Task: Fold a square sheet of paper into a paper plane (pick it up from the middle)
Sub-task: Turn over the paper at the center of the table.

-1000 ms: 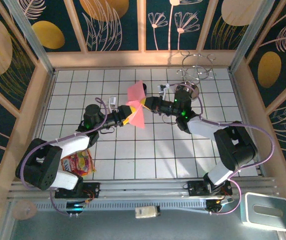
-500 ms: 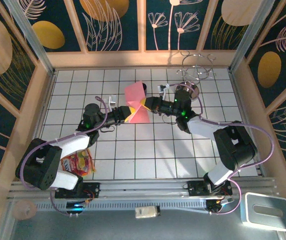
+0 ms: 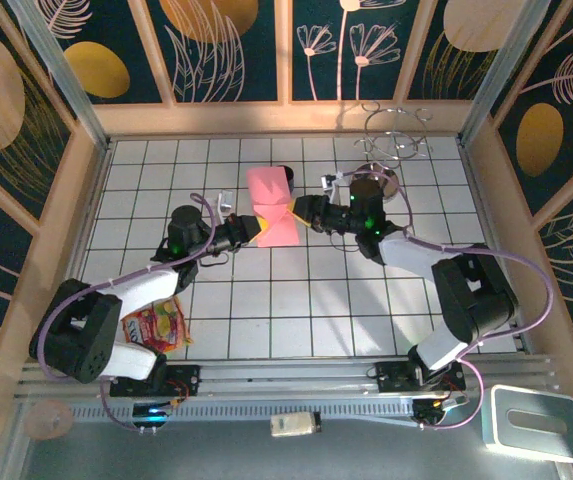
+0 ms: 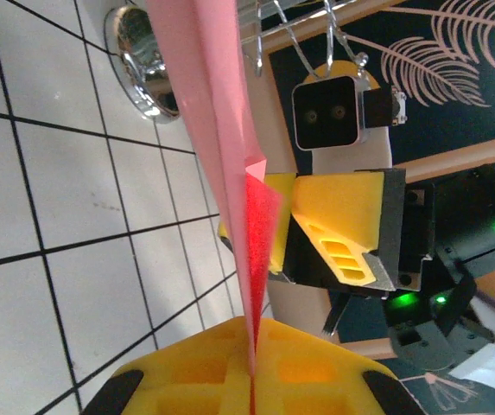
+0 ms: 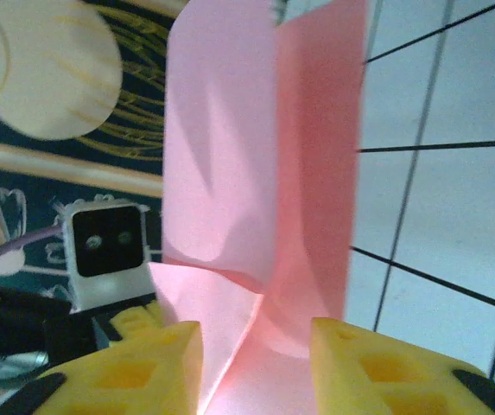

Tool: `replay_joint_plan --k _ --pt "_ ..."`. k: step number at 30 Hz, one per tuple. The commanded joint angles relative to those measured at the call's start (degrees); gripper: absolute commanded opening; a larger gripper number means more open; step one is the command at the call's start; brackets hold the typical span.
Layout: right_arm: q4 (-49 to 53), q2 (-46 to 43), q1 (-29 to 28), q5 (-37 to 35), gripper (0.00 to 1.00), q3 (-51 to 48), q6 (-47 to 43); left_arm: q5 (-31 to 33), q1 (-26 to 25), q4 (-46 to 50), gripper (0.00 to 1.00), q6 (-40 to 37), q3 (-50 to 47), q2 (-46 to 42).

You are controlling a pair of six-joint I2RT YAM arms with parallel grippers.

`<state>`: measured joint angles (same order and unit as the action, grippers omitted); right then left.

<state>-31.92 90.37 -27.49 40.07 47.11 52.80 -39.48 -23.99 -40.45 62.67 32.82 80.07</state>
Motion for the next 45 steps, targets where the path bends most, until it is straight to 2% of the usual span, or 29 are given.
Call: replay_joint_plan --k 1,3,7,10,13,17,23,28,38,41,43,45 --pt "9.23 -4.17 1.48 -5.76 0.44 2.59 -6.69 3.56 0.27 10.27 0.06 -8.83 3.68 -2.33" --pt "13.78 -5.89 2.23 -9.80 0.49 2.96 -9.13 7.33 0.26 20.22 0.06 -15.03 6.41 -3.11" --pt "20.60 -9.22 3.30 -18.12 0.54 3.25 -12.76 21.67 0.21 42.73 0.06 -27.65 14.22 -3.99" --pt "23.81 -11.18 3.40 -22.84 0.55 3.33 -14.49 31.88 -0.15 52.97 0.06 -32.76 19.10 -3.57" --pt "25.23 -12.73 3.69 -25.74 0.55 2.85 -15.00 41.69 -2.40 59.76 0.06 -35.14 23.82 -1.93" --pt "26.35 -14.02 4.33 -27.81 0.55 2.12 -15.03 56.72 -8.34 67.80 0.07 -36.48 31.16 3.89" --pt "27.32 -16.78 6.22 -30.11 0.55 -0.31 -14.22 70.41 -14.65 76.67 0.07 -34.89 39.01 14.28" --pt "27.05 -19.06 8.73 -30.07 0.55 -3.01 -12.77 74.28 -18.81 79.29 0.07 -32.96 43.37 21.86" --pt "27.11 -20.64 11.03 -29.53 0.55 -5.34 -11.93 73.23 -25.16 79.94 0.08 -29.63 48.35 33.96" --pt "27.21 -20.98 11.57 -29.53 0.55 -5.93 -11.55 70.00 -25.67 78.76 0.11 -29.33 48.71 35.41" --pt "27.35 -21.15 11.88 -29.44 0.55 -6.16 -11.32 66.21 -25.67 76.18 0.16 -28.94 47.57 34.81" --pt "27.59 -21.24 11.94 -29.35 0.55 -6.29 -11.22 62.23 -25.64 73.58 0.26 -28.67 46.67 33.56"
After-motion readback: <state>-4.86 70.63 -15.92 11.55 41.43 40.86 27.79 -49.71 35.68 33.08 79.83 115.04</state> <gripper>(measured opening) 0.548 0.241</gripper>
